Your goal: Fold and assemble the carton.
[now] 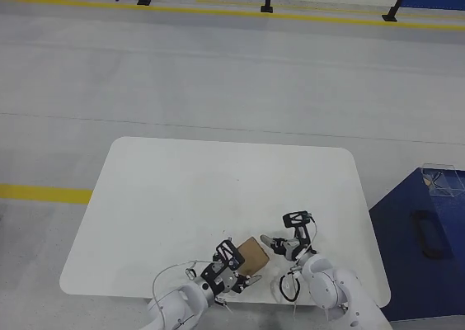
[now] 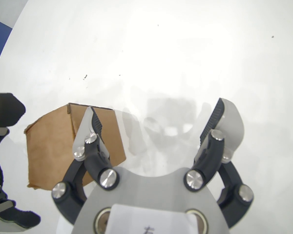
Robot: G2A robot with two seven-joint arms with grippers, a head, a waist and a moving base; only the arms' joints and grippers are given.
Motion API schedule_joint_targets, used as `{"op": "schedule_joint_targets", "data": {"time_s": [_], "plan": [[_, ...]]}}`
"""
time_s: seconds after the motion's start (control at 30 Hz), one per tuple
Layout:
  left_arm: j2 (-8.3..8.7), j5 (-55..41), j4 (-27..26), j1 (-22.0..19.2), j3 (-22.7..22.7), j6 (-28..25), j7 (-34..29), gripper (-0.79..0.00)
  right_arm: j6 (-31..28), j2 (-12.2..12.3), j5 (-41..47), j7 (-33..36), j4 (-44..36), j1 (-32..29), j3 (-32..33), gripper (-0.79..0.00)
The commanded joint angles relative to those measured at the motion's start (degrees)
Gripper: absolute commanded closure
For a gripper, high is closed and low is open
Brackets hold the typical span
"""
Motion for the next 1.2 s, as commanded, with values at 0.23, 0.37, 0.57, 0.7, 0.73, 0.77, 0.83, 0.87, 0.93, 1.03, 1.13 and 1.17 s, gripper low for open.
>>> {"op": "schedule_joint_targets", "data": {"time_s": [0.23,0.37,0.57,0.7,0.73,0.77,0.83,0.87,0.93,1.03,1.13,1.17], "plan": [[-0.02,-1.2,1.6,-2.5,0.8,-1.4,-3.0,-0.388,0.4,0.3,1.0,0.0,-1.0,-1.2,1.8,-0.785],[-0.01,-3.5,2.7,-3.5,0.7,-3.2,-3.6,-0.034,0.4,0.3,0.9,-0.3,-1.4,-1.9,1.9,-0.785],[0.13,-9.2,2.7,-3.5,-0.1,-5.7,-4.0,0.000,1.5,0.5,1.4,-1.4,-2.2,-2.4,3.3,-0.785],[0.16,-18.9,1.1,-2.5,-2.6,-5.5,-3.7,0.000,3.0,0.6,4.2,-3.6,-4.1,-2.9,6.4,-0.785],[0.06,-23.0,1.0,-2.1,-3.2,-5.4,-3.5,0.000,3.3,0.6,5.9,-3.8,-4.6,-3.1,7.3,-0.785],[-0.09,-28.7,1.7,-1.9,-4.0,-4.7,-4.5,0.000,3.2,0.6,7.7,-3.6,-5.1,-3.2,8.2,-0.785],[-0.61,-42.2,3.0,-2.4,-5.6,-1.6,-7.3,0.000,3.0,0.7,9.5,-3.2,-6.0,-3.6,9.7,-0.785],[-0.90,-50.9,4.5,-2.9,-6.3,-0.6,-9.8,0.000,2.9,0.8,9.8,-3.0,-6.3,-3.8,10.1,-0.785],[-1.24,-64.9,7.8,-5.2,-8.0,1.7,-15.4,0.000,2.6,0.9,10.2,-2.5,-6.6,-4.1,10.4,-0.785],[-1.25,-71.7,13.0,-8.6,-9.2,3.4,-20.4,0.000,2.2,0.9,10.2,-2.2,-6.4,-4.4,10.1,-0.785],[-1.34,-71.5,15.4,-10.2,-8.5,5.2,-20.8,0.000,2.0,0.9,9.7,-2.2,-6.1,-4.4,9.3,-0.785],[-1.33,-70.7,16.0,-10.5,-8.4,6.2,-20.4,0.000,1.8,0.9,9.7,-2.0,-6.1,-4.4,9.2,-0.785]]}}
